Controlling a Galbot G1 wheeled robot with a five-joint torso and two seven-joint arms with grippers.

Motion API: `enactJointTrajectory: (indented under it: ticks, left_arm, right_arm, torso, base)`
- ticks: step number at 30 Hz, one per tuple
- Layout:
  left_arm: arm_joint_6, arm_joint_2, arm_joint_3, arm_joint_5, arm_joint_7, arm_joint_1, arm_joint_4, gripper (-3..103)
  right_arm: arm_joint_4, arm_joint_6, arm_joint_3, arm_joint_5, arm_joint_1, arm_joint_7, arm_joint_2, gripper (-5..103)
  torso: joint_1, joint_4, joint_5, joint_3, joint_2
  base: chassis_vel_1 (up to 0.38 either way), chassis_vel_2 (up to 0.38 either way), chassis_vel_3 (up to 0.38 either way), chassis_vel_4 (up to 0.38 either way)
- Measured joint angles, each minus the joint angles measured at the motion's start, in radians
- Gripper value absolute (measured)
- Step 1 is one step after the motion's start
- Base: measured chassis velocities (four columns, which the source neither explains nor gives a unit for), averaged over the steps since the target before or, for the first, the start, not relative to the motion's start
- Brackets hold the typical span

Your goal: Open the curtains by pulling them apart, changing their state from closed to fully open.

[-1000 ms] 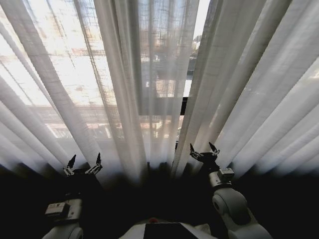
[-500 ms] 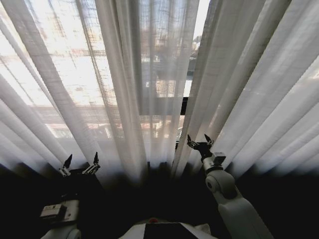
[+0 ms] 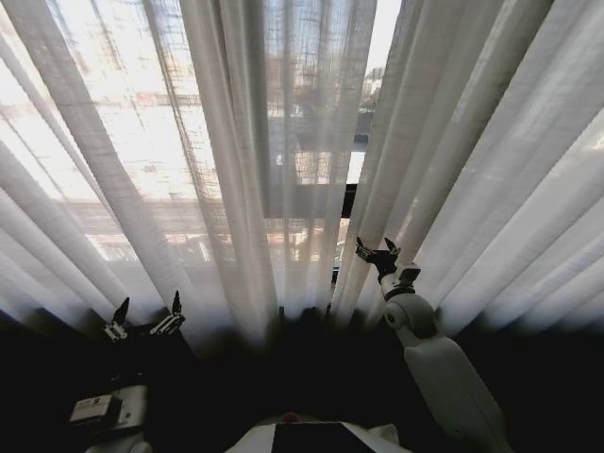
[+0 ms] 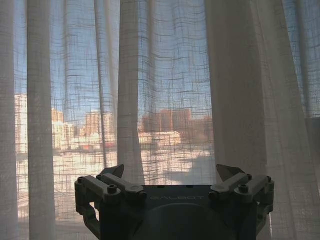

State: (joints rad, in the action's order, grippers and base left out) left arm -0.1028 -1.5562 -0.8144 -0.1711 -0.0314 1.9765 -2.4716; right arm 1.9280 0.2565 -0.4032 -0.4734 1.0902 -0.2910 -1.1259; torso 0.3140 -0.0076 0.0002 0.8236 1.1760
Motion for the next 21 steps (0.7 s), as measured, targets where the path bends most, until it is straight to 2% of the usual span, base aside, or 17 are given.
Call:
enactJointTrajectory:
  ticks: [1, 2, 5, 7, 11, 14, 17, 19, 21]
  left_arm:
    - [-0.002, -0.003, 0.0, 0.002, -0.001, 0.002, -0.001, 100]
    - [-0.002, -0.003, 0.0, 0.002, -0.001, 0.002, -0.001, 100]
    - [-0.009, -0.003, 0.0, 0.003, -0.001, 0.003, -0.002, 100]
    - [-0.013, -0.002, 0.0, 0.003, -0.002, 0.002, 0.002, 100]
    - [-0.031, 0.0, 0.0, 0.002, -0.002, -0.004, 0.016, 100]
    - [-0.032, -0.007, 0.002, 0.002, -0.002, -0.009, 0.015, 100]
    - [-0.019, -0.011, 0.001, -0.001, -0.003, -0.027, -0.004, 100]
    - [-0.015, -0.011, 0.0, -0.002, -0.003, -0.031, -0.007, 100]
    - [0.0, -0.004, -0.002, 0.0, -0.003, -0.055, -0.016, 100]
  right_arm:
    - [0.001, 0.0, 0.002, 0.0, 0.0, 0.0, 0.001, 78]
    - [0.001, 0.0, 0.002, 0.0, 0.0, 0.0, 0.001, 78]
    - [0.015, -0.001, 0.001, 0.001, 0.01, 0.0, -0.002, 61]
    - [0.021, -0.001, -0.001, 0.002, 0.016, 0.0, -0.005, 61]
    - [0.041, -0.004, -0.008, 0.005, 0.044, 0.0, -0.008, 40]
    - [0.047, -0.005, -0.008, 0.005, 0.048, 0.001, -0.004, 34]
    - [0.056, -0.006, -0.017, 0.006, 0.047, 0.001, -0.006, 18]
    - [0.057, -0.006, -0.019, 0.006, 0.046, 0.001, -0.007, 18]
    - [0.061, -0.009, -0.03, 0.008, 0.054, 0.002, -0.022, 8]
  torso:
    - [0.0, 0.0, 0.0, 0.0, 0.0]
    - [0.0, 0.0, 0.0, 0.0, 0.0]
    - [0.0, 0.0, 0.0001, 0.0, 0.0]
    - [0.0, 0.0, 0.0002, 0.0, 0.0]
    - [0.0, -0.0001, 0.0, 0.0, 0.0]
    - [0.0, -0.0001, -0.0001, 0.0, 0.0]
    - [0.0, 0.0, 0.0, 0.0, 0.0]
    - [0.0, 0.0, 0.0001, 0.0, 0.0]
    - [0.0, 0.0001, 0.0001, 0.0, 0.0]
  base:
    - [0.0, 0.0, 0.0, 0.0]
    - [0.0, 0.0, 0.0, 0.0]
    - [0.0, 0.0, 0.0, 0.0]
    - [0.0, 0.0, 0.0, 0.0]
    - [0.0, 0.0, 0.0, 0.0]
    - [0.0, 0.0, 0.0, 0.0]
    - [0.0, 0.0, 0.0, 0.0]
    - [0.0, 0.0, 0.0, 0.0]
    - [0.0, 0.0, 0.0, 0.0]
